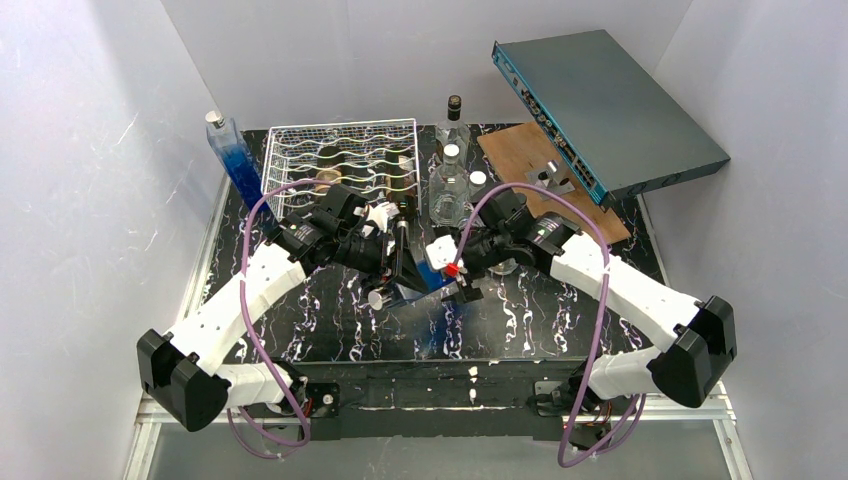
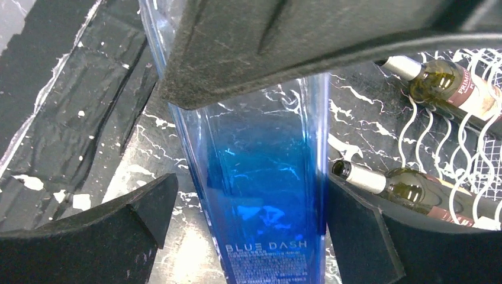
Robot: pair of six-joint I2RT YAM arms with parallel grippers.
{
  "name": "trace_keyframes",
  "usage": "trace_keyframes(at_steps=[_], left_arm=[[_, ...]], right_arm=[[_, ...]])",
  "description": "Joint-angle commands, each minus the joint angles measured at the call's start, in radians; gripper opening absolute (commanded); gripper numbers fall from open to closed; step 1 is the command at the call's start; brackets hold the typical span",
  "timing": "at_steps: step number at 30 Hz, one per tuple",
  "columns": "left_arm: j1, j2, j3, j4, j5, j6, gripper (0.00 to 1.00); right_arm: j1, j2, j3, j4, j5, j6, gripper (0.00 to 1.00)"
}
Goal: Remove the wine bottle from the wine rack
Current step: Place the wine bottle at the center of the board.
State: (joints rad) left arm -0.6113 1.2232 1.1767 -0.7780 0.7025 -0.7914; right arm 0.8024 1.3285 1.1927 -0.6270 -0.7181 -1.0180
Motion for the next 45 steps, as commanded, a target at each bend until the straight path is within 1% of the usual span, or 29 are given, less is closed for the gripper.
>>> trace_keyframes(at_steps=[1, 4, 5, 11, 14, 16, 17, 21, 22, 23, 25, 27, 31, 32, 34, 35, 36, 38, 40, 41, 42, 45], left_arm=[[-0.006, -0.038, 0.018, 0.145, 0.153, -0.008, 0.00], [-0.006, -0.038, 0.004, 0.158, 0.166, -0.020, 0.00], [-0.005, -0.039, 0.001, 0.162, 0.168, -0.023, 0.00], [-0.006, -0.044, -0.011, 0.167, 0.172, -0.028, 0.00], [-0.006, -0.045, -0.017, 0.173, 0.176, -0.034, 0.00], [-0.005, -0.045, -0.020, 0.175, 0.176, -0.037, 0.00], [-0.005, -0.045, -0.022, 0.175, 0.176, -0.038, 0.00], [-0.006, -0.053, -0.041, 0.179, 0.179, -0.047, 0.00], [-0.006, -0.056, -0.047, 0.181, 0.178, -0.053, 0.00], [-0.006, -0.060, -0.052, 0.182, 0.177, -0.056, 0.02], [-0.005, -0.069, -0.064, 0.183, 0.174, -0.066, 0.10], [-0.005, -0.076, -0.075, 0.183, 0.172, -0.067, 0.18], [-0.005, -0.097, -0.096, 0.183, 0.168, -0.068, 0.40], [-0.005, -0.102, -0.100, 0.183, 0.165, -0.068, 0.46], [-0.005, -0.112, -0.105, 0.174, 0.155, -0.057, 0.62], [-0.005, -0.118, -0.107, 0.167, 0.150, -0.050, 0.67], [-0.006, -0.122, -0.110, 0.162, 0.148, -0.041, 0.72], [-0.005, -0.134, -0.117, 0.155, 0.135, -0.034, 0.77], [-0.005, -0.149, -0.119, 0.145, 0.114, -0.025, 0.86], [-0.005, -0.156, -0.117, 0.142, 0.100, -0.021, 0.93], [-0.005, -0.164, -0.116, 0.140, 0.087, -0.018, 0.98], [-0.005, -0.181, -0.114, 0.137, 0.058, -0.008, 0.98]], right_arm=[[0.018, -0.003, -0.024, 0.013, 0.028, -0.101, 1.00], [0.024, 0.001, -0.033, 0.013, 0.025, -0.150, 1.00], [0.025, 0.004, -0.033, 0.014, 0.025, -0.155, 0.98], [0.029, 0.008, -0.033, 0.015, 0.021, -0.193, 0.81], [0.029, 0.012, -0.036, 0.015, 0.010, -0.208, 0.72], [0.029, 0.014, -0.037, 0.017, 0.000, -0.210, 0.62], [0.029, 0.015, -0.038, 0.018, -0.004, -0.210, 0.55], [0.029, 0.012, -0.044, 0.025, -0.029, -0.188, 0.22], [0.029, 0.010, -0.050, 0.030, -0.036, -0.179, 0.14], [0.029, 0.008, -0.057, 0.036, -0.040, -0.169, 0.09], [0.029, 0.006, -0.071, 0.049, -0.050, -0.146, 0.01], [0.029, 0.005, -0.081, 0.063, -0.059, -0.120, 0.01], [0.027, -0.003, -0.099, 0.083, -0.072, -0.087, 0.01], [0.025, -0.004, -0.102, 0.088, -0.079, -0.079, 0.01], [0.020, -0.008, -0.108, 0.097, -0.090, -0.067, 0.01], [0.019, -0.009, -0.109, 0.099, -0.093, -0.063, 0.01], [0.016, -0.010, -0.113, 0.102, -0.097, -0.059, 0.01], [0.012, -0.015, -0.117, 0.105, -0.103, -0.052, 0.01], [0.008, -0.020, -0.125, 0.108, -0.110, -0.049, 0.01], [0.006, -0.023, -0.131, 0.109, -0.112, -0.047, 0.01], [0.004, -0.027, -0.135, 0.110, -0.115, -0.045, 0.01], [-0.002, -0.039, -0.150, 0.115, -0.124, -0.043, 0.01]])
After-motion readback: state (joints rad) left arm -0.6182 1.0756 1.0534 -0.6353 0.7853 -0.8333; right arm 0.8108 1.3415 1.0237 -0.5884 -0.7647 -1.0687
